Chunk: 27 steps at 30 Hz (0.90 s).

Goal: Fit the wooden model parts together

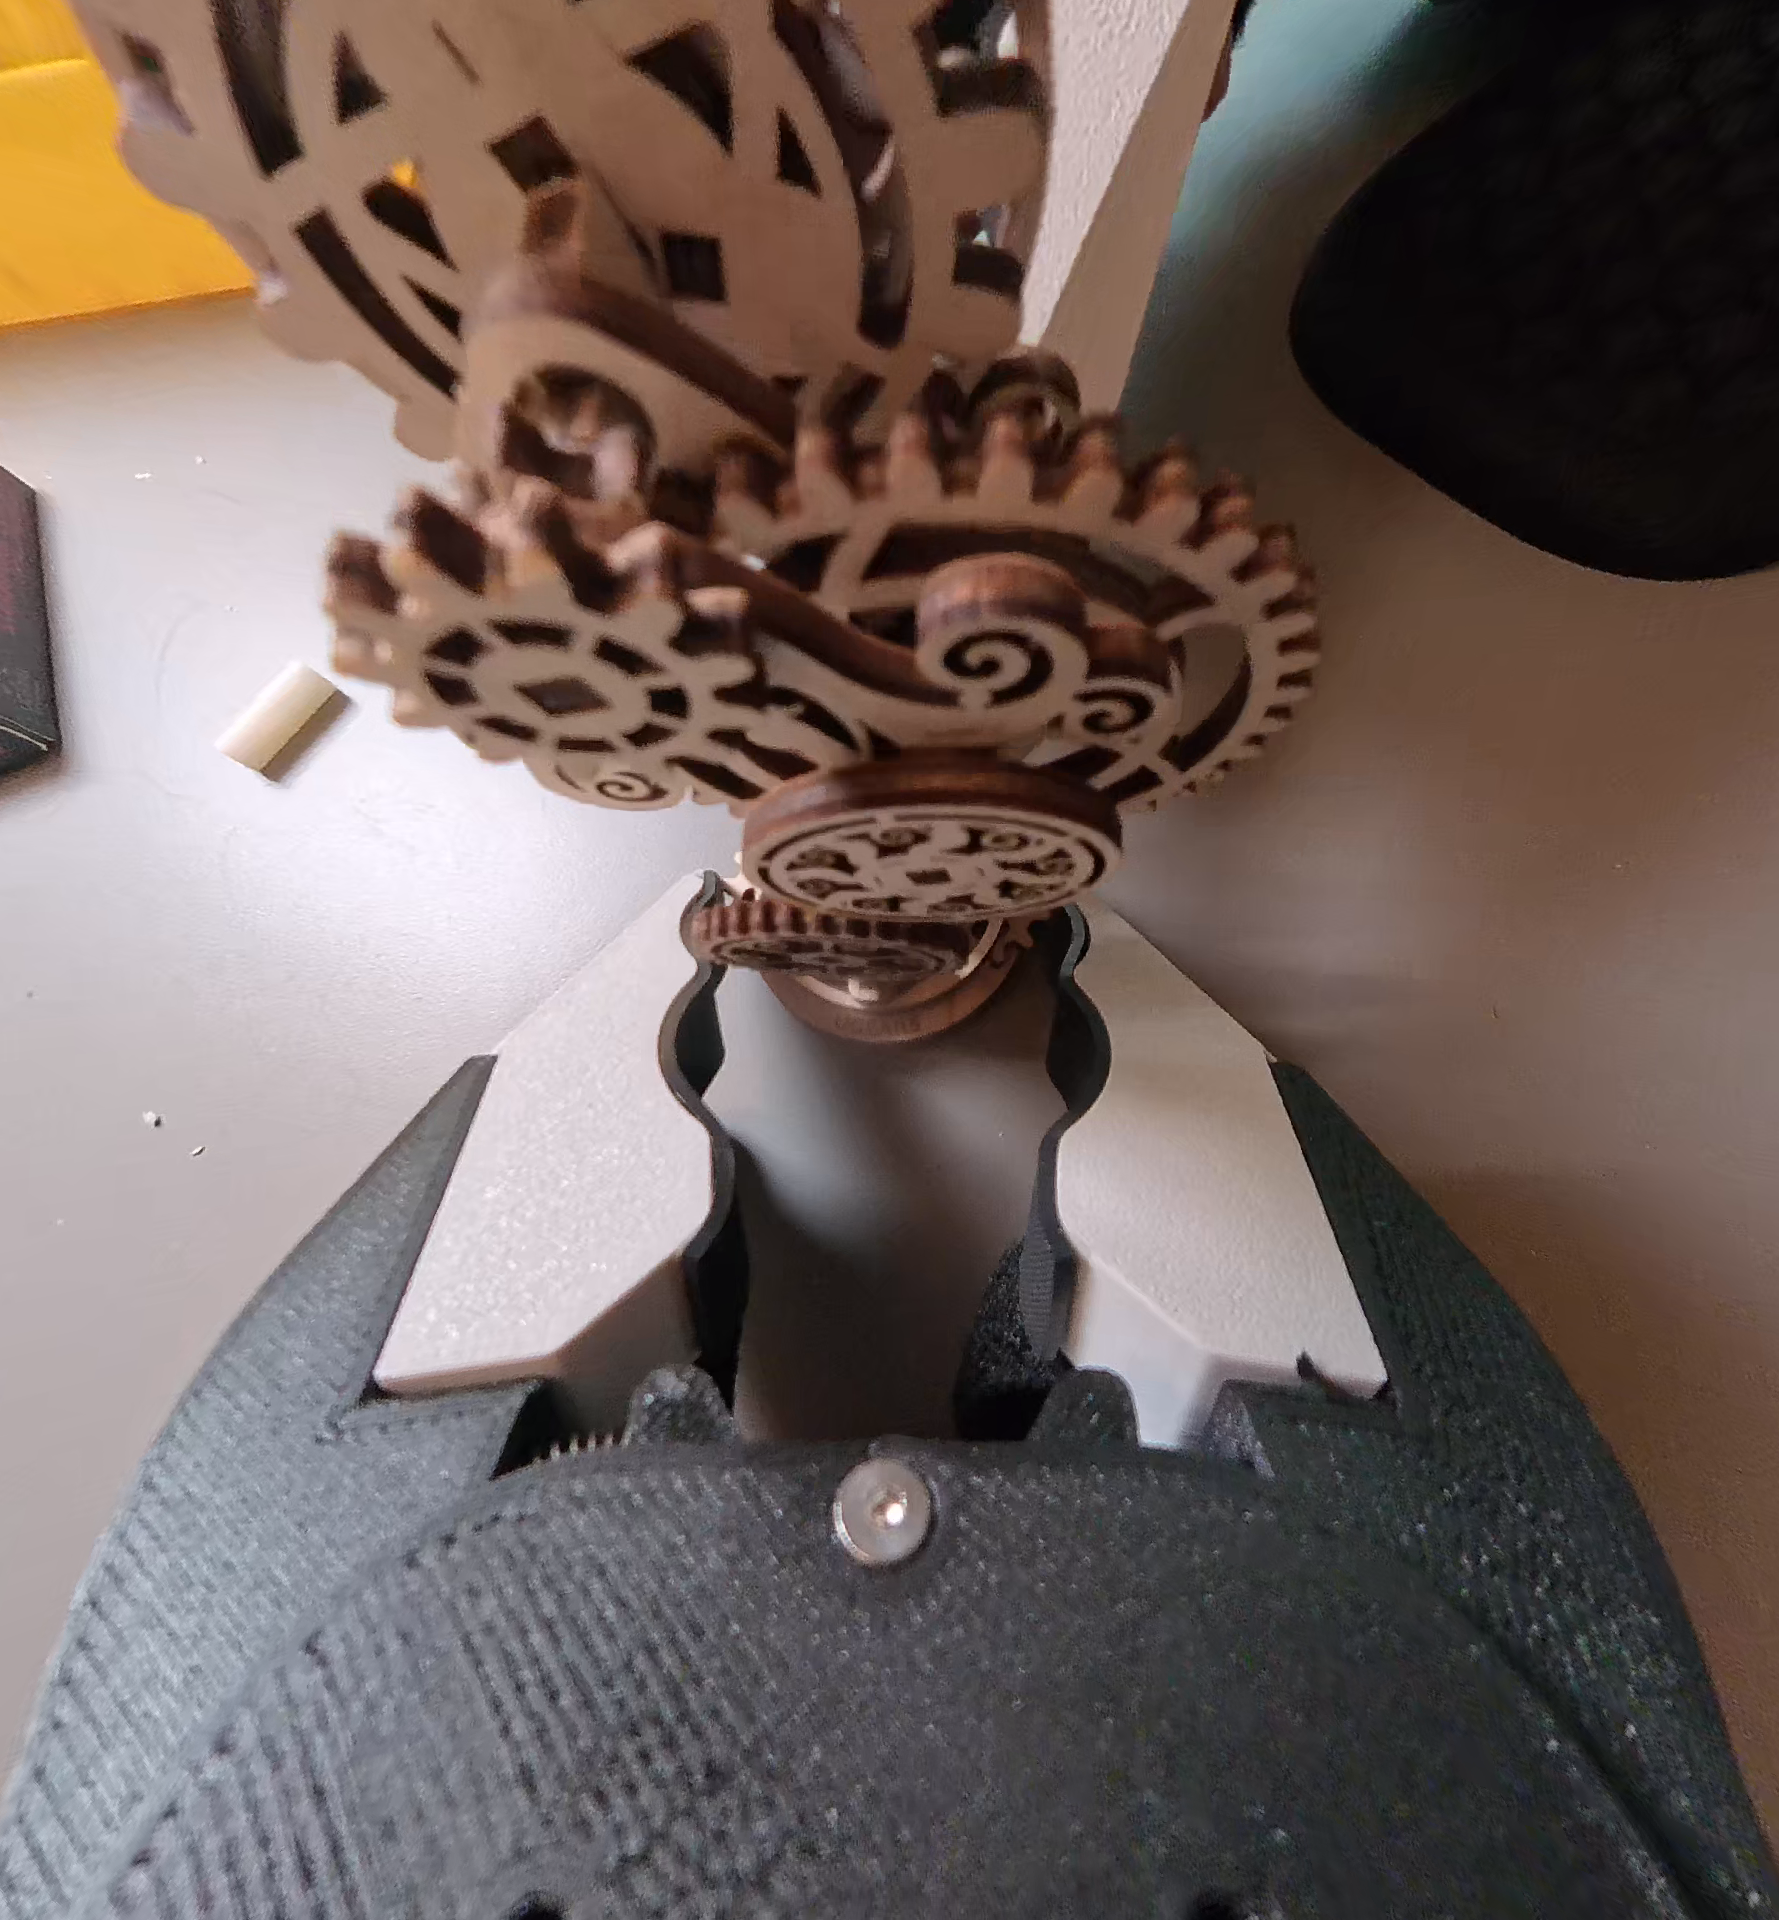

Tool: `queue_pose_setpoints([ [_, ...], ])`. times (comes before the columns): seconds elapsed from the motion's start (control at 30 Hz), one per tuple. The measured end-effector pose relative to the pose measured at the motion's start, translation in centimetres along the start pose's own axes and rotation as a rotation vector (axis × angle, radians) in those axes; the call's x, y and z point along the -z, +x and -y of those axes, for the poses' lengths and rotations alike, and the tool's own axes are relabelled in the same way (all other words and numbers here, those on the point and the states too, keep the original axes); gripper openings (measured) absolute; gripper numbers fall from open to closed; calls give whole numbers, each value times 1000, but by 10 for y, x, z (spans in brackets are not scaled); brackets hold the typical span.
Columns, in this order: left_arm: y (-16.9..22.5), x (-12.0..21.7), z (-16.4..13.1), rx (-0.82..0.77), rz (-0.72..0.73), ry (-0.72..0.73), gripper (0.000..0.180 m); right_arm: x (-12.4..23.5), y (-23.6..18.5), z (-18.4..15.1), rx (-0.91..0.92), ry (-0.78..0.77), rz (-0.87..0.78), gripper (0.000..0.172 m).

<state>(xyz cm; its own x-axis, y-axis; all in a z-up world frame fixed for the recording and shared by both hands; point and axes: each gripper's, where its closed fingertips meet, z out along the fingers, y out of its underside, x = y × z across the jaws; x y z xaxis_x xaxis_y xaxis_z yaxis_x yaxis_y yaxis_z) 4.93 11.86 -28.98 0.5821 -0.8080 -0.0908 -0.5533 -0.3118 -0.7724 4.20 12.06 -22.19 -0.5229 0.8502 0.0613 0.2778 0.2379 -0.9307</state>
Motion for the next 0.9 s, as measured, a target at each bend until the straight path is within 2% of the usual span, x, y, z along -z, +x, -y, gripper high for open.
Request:
queue_pose_setpoints([
  [0.27,1,-1,1,-5,-4,0,61,-7,-4,-2,0,-10,27,60],
  [0.5,1,-1,1,-7,-5,1,61,-12,-3,-8,30,-39,12,48],
  [0.9,1,-1,1,-8,-1,0,61,-8,-2,-11,-5,-50,13,47],
])
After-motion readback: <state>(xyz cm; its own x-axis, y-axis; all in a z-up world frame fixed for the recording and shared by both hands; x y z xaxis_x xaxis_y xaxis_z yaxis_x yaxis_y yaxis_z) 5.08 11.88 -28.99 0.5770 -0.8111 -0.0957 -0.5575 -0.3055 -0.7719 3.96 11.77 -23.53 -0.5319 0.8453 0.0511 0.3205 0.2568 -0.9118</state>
